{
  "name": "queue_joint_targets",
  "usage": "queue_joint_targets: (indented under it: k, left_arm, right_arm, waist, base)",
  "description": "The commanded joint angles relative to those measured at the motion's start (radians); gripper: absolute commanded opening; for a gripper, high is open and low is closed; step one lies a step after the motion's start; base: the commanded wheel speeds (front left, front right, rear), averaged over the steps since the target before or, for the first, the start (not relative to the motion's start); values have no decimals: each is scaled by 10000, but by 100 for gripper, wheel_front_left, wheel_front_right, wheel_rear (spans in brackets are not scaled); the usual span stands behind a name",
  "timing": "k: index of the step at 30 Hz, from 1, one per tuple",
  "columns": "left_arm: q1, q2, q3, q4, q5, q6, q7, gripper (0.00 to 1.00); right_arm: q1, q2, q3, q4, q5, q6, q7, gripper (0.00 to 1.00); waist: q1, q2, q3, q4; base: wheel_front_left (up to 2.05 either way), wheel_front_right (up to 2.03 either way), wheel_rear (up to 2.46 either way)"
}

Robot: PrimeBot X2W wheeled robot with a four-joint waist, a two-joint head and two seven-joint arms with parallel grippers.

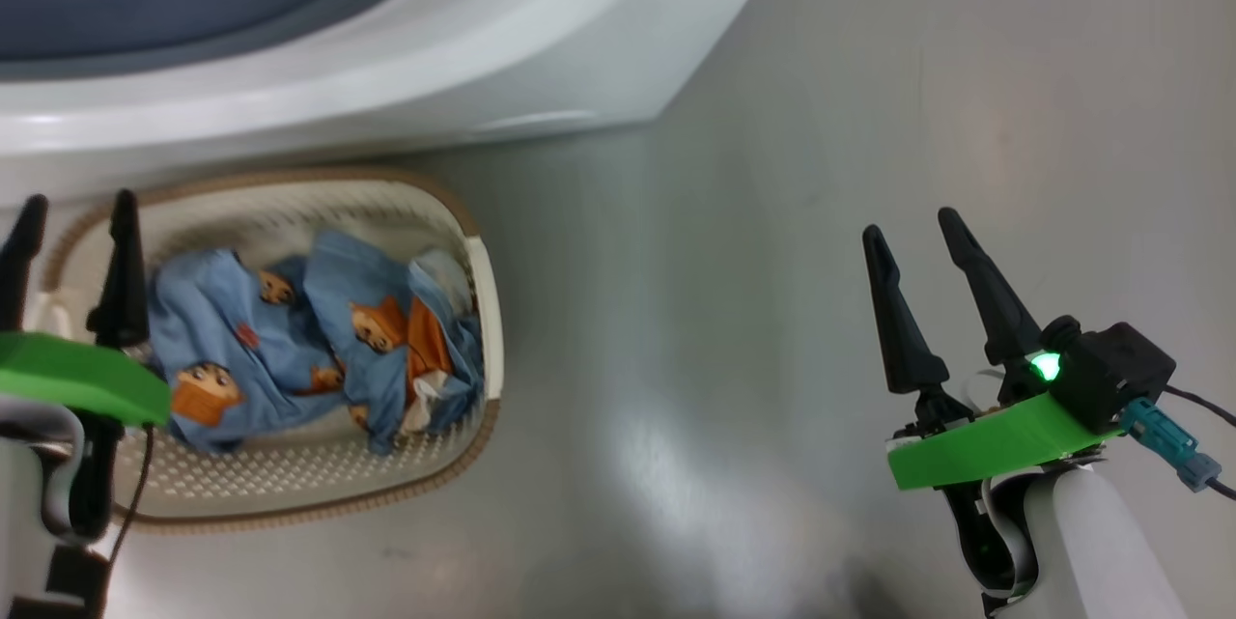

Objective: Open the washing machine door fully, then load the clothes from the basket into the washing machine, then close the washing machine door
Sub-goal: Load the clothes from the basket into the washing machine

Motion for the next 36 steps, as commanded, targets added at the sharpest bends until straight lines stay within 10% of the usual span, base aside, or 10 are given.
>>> queue_joint_targets:
  k: [1,36]
  left_arm:
    - [-253,499,265,171,-141,-36,-139,100]
    - [-3159,1328,-1641,6696,-633,173,1285,100]
  right_arm:
    - [7,18,262,-264,122,16,-116,100]
    - [-497,18,803,-284,858,16,-116,100]
  waist:
    - [0,0,1260,-347]
    - [0,0,2631,-1125]
  base:
    - [0,0,0]
    - [0,0,0]
